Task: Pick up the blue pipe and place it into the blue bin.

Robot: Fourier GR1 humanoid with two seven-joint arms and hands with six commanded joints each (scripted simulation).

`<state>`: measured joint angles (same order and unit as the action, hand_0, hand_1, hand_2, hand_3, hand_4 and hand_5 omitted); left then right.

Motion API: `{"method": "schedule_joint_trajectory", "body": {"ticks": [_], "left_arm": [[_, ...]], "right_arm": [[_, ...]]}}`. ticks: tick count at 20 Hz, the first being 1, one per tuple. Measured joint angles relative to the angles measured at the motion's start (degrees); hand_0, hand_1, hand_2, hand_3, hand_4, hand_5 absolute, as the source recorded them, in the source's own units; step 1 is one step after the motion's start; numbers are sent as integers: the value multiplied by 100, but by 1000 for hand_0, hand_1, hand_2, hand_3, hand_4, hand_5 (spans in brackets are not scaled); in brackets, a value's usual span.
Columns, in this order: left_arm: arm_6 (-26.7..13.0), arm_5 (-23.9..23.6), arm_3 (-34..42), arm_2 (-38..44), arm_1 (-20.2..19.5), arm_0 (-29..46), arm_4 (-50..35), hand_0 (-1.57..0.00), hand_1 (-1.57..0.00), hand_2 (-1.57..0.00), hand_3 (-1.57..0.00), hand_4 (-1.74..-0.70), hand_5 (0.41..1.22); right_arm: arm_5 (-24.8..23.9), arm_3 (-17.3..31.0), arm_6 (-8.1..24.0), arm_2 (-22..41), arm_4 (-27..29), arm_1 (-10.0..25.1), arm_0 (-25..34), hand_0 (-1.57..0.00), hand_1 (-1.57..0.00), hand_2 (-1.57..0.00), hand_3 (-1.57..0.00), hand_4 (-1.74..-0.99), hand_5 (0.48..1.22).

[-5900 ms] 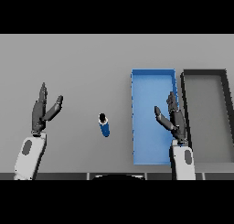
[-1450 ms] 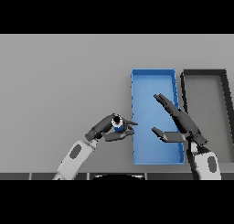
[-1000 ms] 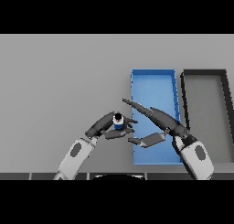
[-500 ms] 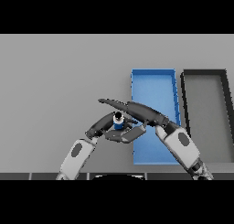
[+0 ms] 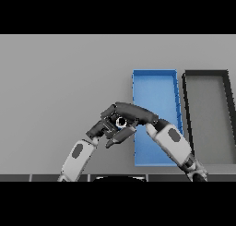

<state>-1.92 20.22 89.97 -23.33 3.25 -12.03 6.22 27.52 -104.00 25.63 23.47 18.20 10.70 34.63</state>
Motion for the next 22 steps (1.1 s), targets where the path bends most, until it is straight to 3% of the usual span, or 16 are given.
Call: {"method": "schedule_joint_trajectory", "body": {"ticks": [2, 5, 10, 12, 13, 14, 15, 18, 20, 22], "left_arm": [[47, 143, 48, 37, 49, 140, -216, -1571, -1571, -1571, -1502, -1699, 1221], [-39, 248, 22, 95, 124, 96, -248, -1571, -1571, -1571, -1441, -1718, 1221], [-24, 357, 45, 181, 184, 105, -88, -1571, -1571, -1571, -1426, -1731, 1221], [-30, 336, 43, 236, 216, 50, 5, -1571, -1571, -1571, -1424, -1730, 1221], [4, 306, 136, 242, 149, 150, 54, -1571, -1571, -1571, -1454, -1724, 1221], [212, 189, 172, 199, 120, 181, 236, -1462, -1342, -1293, -1166, -1599, 1221], [108, 131, 210, 219, 92, 148, 362, -1169, -1073, -1034, -933, -1475, 1221], [305, 578, 198, 278, -49, 170, 451, -598, -549, -529, -477, -1206, 1221], [217, 695, 124, 272, 37, 96, 770, -383, -351, -338, -305, -1085, 1029], [69, 688, 152, 373, 109, 127, 765, -244, -224, -216, -195, -1017, 848]], "right_arm": [[-128, 8, -91, 53, 127, -65, -38, -1343, -1343, -1354, -1186, -1628, 856], [-251, 0, -424, 158, 150, 87, -44, -1454, -1454, -1460, -1357, -1680, 1034], [-466, -15, -1166, 404, 41, 291, -37, -1533, -1533, -1535, -1501, -1721, 1160], [-689, -55, -1338, 478, 32, 308, -69, -1547, -1547, -1548, -1526, -1728, 1182], [-765, -12, -1277, 470, -17, 318, -7, -1551, -1551, -1552, -1535, -1731, 1190], [-779, -84, -1257, 483, -22, 366, -13, -1555, -1555, -1556, -1542, -1733, 1196], [-847, 5, -1282, 491, -47, 373, 79, -1558, -1558, -1559, -1548, -1734, 1201], [-837, -90, -1169, 620, -91, 386, 22, -1565, -1565, -1565, -1559, -1738, 1211], [-942, -171, -709, 631, -150, 350, -2, -1567, -1567, -1567, -1563, -1739, 1214], [-904, -175, -625, 590, -224, 307, 2, -1568, -1568, -1569, -1566, -1740, 1217]]}}
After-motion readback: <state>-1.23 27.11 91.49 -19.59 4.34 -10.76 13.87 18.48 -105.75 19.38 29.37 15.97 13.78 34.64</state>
